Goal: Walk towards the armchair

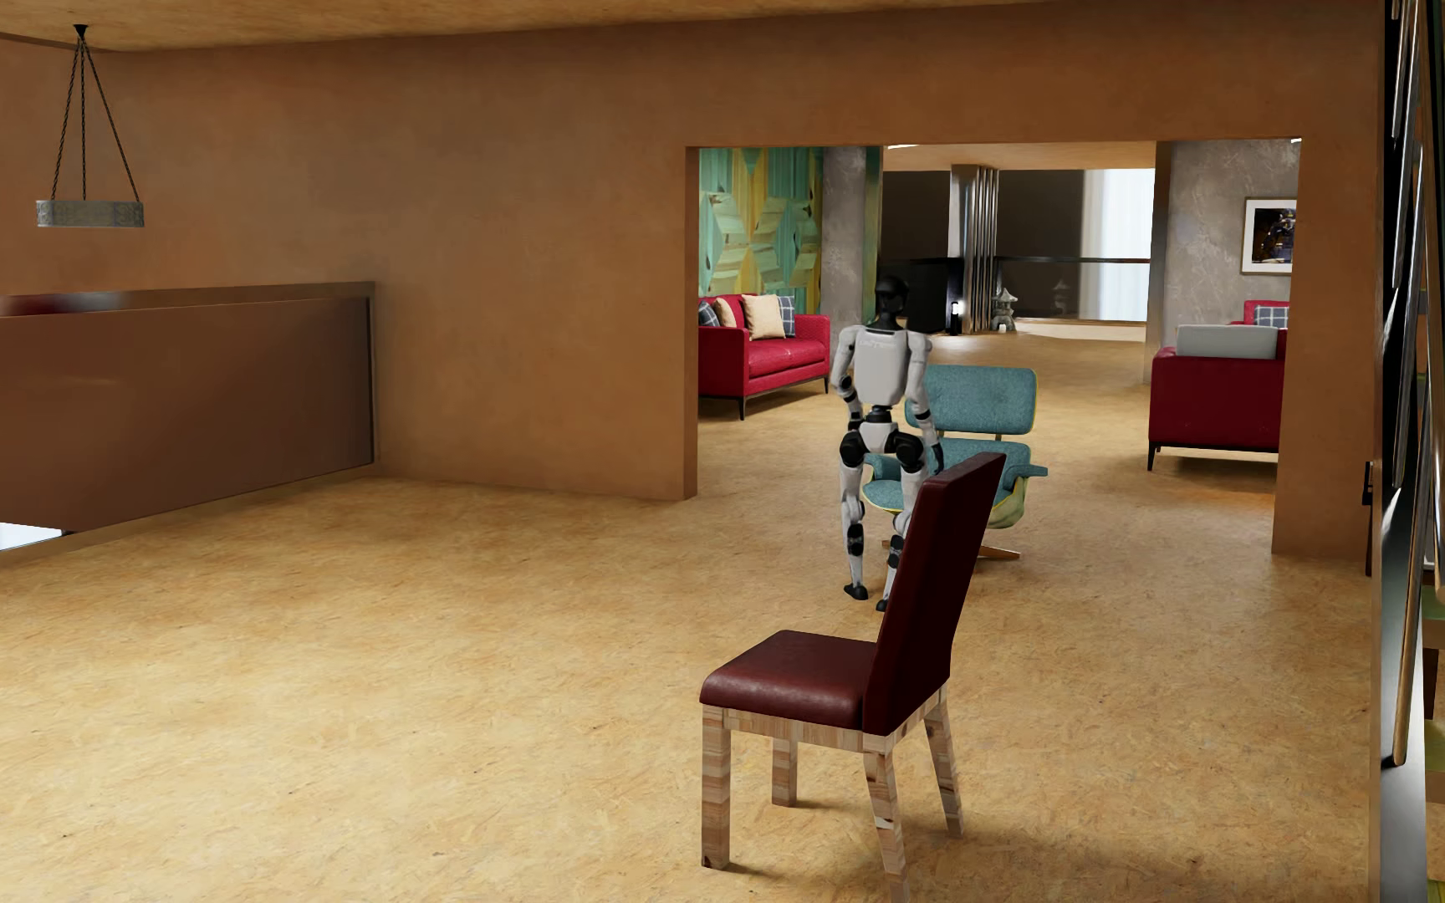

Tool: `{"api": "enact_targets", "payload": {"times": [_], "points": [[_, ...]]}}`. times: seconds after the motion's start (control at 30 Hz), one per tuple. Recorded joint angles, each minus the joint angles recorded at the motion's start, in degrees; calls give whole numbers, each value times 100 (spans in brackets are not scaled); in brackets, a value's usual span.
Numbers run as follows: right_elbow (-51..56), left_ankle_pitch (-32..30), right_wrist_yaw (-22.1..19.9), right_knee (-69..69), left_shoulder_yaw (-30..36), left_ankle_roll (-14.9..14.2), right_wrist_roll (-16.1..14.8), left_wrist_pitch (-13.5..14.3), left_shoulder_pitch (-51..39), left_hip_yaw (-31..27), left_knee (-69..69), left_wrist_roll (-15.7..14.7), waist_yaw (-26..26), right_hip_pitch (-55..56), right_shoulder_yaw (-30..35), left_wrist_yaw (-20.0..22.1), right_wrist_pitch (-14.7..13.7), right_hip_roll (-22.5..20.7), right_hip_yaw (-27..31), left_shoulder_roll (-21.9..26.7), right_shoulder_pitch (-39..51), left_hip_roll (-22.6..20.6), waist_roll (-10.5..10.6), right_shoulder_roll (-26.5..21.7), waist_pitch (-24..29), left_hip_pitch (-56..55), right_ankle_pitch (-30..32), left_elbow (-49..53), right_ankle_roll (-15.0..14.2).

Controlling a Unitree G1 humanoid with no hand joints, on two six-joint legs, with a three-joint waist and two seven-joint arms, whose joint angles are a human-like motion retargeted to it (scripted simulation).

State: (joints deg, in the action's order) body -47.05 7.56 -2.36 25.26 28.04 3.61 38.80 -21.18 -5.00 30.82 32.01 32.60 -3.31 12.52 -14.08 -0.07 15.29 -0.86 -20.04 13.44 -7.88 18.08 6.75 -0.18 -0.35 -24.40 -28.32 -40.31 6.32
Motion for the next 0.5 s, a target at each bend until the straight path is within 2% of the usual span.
{"api": "enact_targets", "payload": {"times": [0.13, 0.2, 0.3, 0.37, 0.5], "points": [[-57, -21, 13, -57, 196, 78, 36, -141, 296, -21, -201, -115, 41, -12, -112, -465, -25, 5, -49, -50, -204, -97, -91, -59, -22, 41, 25, -753, -36], [46, 18, 18, -120, 260, 69, -35, -226, 524, -83, -173, -115, 55, -33, -207, -577, 30, -10, -113, -10, -241, -84, -132, -2, -26, 13, 407, -992, -35], [116, 113, -21, -121, 103, 38, -67, -305, 941, -225, 22, -182, 63, -51, -252, -229, 50, -66, -196, 22, -272, -8, -166, 103, -14, -118, 545, -1101, 41], [12, 160, -21, -83, -72, 21, 12, -353, 1206, -313, 141, -310, 85, -44, -206, -65, -95, -81, -262, -21, -296, 25, -172, 108, 6, -193, 507, -1043, 41], [-157, 167, 40, -48, -135, 7, 222, -313, 1352, -365, 142, -336, 186, -40, 48, -197, -148, -65, -316, -81, -105, 1, -192, 87, 66, -202, 484, -907, 54]]}}
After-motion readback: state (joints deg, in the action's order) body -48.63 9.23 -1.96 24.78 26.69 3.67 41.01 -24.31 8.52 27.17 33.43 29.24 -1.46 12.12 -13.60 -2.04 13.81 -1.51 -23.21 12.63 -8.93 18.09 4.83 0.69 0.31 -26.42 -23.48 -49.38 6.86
